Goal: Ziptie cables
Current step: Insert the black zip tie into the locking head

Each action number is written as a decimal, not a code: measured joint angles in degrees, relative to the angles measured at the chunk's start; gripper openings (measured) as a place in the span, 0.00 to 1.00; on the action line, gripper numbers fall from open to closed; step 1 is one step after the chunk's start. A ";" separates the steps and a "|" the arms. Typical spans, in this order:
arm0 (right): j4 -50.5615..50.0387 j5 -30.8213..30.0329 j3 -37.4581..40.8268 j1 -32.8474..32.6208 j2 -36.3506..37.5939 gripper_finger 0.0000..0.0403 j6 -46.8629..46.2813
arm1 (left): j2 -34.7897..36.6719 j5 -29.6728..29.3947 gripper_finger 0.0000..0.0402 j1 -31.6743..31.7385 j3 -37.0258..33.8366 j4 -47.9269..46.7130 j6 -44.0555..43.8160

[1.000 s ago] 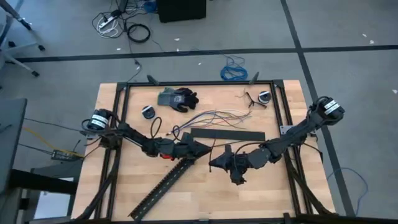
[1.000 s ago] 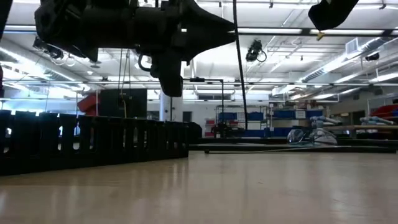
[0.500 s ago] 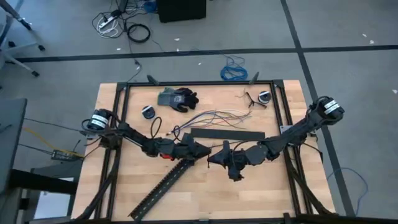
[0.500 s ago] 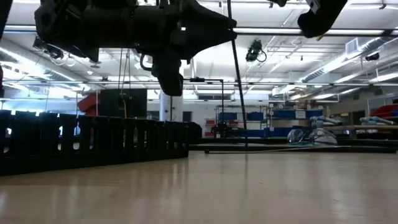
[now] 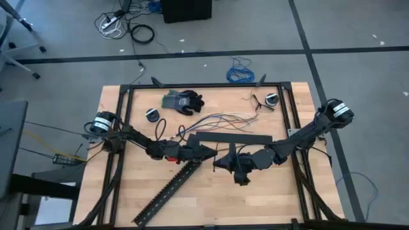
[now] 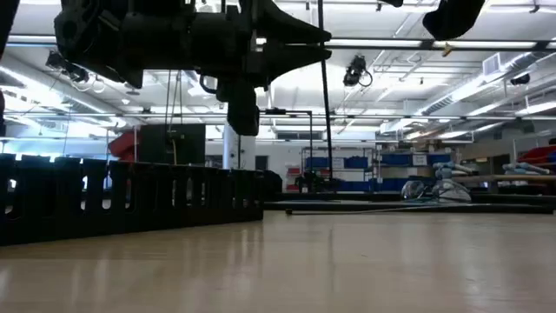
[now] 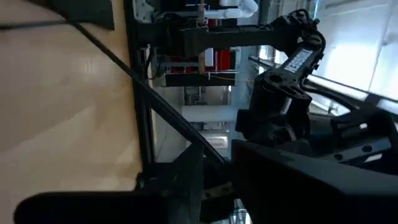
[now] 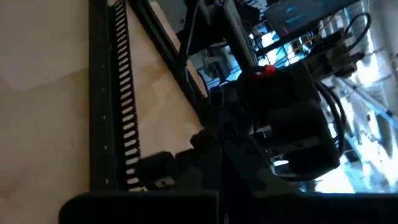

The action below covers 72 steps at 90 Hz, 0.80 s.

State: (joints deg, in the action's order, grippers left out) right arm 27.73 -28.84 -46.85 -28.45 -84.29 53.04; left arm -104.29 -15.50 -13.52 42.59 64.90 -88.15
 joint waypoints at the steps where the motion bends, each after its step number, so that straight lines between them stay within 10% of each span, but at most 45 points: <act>1: 0.00 0.00 0.00 0.00 0.00 0.00 -0.33 | 0.00 0.08 0.17 0.06 0.00 0.01 0.36; 72: -1.73 -4.07 0.02 -0.07 0.00 0.00 -53.25 | 0.03 5.20 0.05 4.18 0.02 6.47 41.56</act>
State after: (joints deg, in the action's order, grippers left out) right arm 26.00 -32.91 -46.83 -28.51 -84.29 -0.21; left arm -104.26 -10.30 -9.34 42.61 71.37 -46.59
